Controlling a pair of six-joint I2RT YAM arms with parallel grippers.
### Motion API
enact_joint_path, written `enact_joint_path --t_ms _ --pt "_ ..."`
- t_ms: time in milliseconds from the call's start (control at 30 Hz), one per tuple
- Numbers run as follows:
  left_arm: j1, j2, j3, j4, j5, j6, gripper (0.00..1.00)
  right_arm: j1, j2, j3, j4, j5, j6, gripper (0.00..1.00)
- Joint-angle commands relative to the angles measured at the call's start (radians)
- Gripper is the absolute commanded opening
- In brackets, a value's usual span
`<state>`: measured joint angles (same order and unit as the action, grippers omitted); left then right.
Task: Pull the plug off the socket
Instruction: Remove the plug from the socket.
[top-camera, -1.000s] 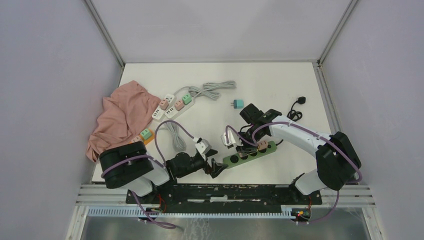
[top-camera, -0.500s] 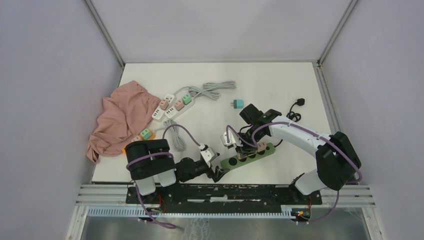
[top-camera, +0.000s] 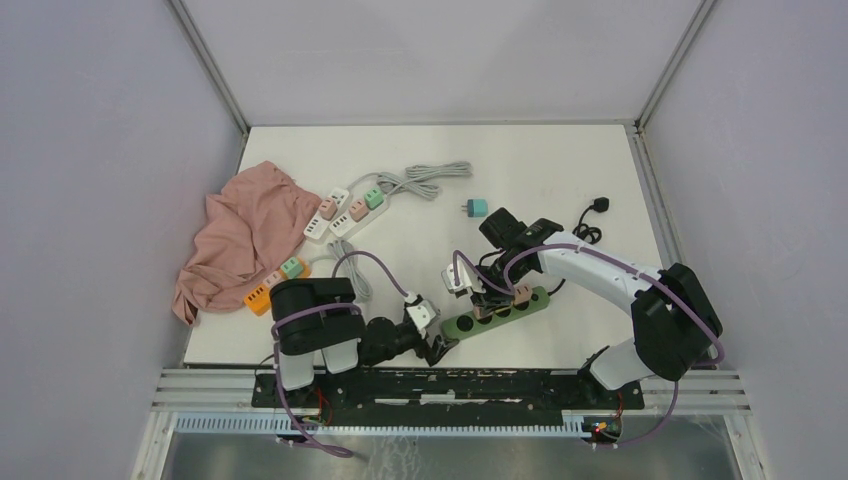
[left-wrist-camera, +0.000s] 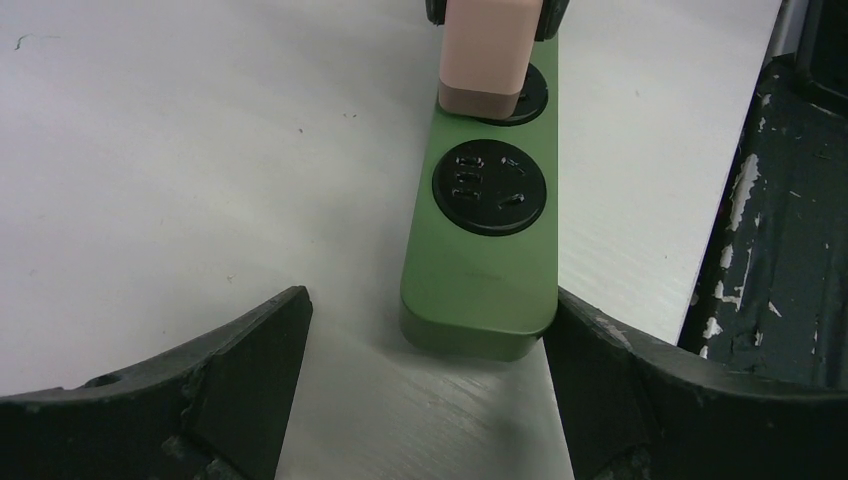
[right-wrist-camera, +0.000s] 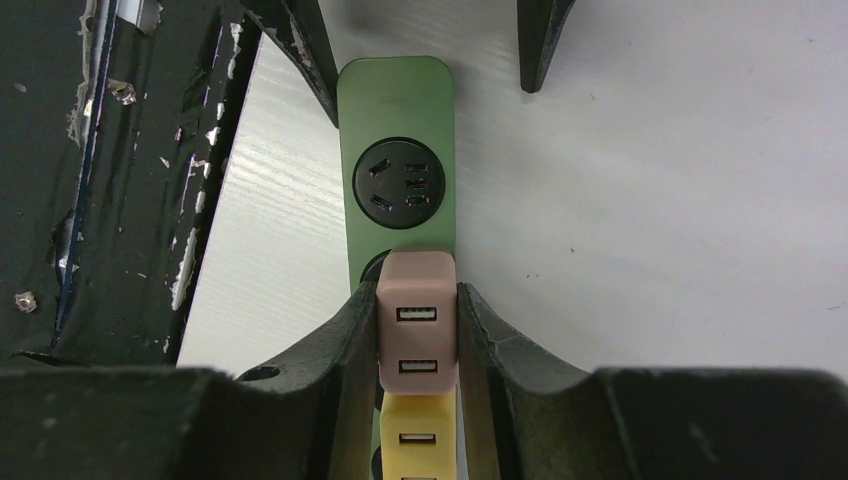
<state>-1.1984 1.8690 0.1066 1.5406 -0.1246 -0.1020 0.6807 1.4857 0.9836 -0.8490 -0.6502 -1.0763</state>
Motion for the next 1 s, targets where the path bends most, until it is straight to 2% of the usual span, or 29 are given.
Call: enact_joint_path --t_ms 0,200,300,433,533,600,667,733,967 --pt "-0.002 0.042 0.033 0.19 -0.028 0.055 0.9 0.008 -0.026 0.003 -0.009 -0.084 -0.007 0.0" --pt "-0.002 0.061 0.057 0.191 -0.044 0.064 0.89 0.009 -0.022 -0.001 -0.009 -0.088 -0.014 0.0" --pt "-0.003 0.072 0.071 0.19 -0.038 0.057 0.83 0.01 -0.021 -0.002 -0.009 -0.093 -0.015 0.0" --pt "-0.001 0.087 0.08 0.19 -0.027 0.038 0.71 0.01 -0.018 -0.005 -0.002 -0.091 -0.009 0.0" --pt "-0.002 0.088 0.082 0.189 -0.021 0.031 0.57 0.012 -0.013 -0.009 0.007 -0.099 -0.003 0.0" --pt "-0.002 0.088 0.084 0.19 -0.016 0.031 0.43 0.018 -0.007 -0.011 0.013 -0.1 0.003 0.0" --pt "-0.002 0.088 0.085 0.189 -0.009 0.033 0.2 0.026 -0.004 -0.012 0.026 -0.1 0.014 0.0" --pt "-0.002 0.091 0.084 0.188 0.001 0.033 0.04 0.035 -0.003 -0.014 0.043 -0.108 0.035 0.0" --pt "-0.002 0.113 0.083 0.189 0.032 0.019 0.03 0.043 -0.014 -0.007 0.117 -0.169 0.147 0.0"
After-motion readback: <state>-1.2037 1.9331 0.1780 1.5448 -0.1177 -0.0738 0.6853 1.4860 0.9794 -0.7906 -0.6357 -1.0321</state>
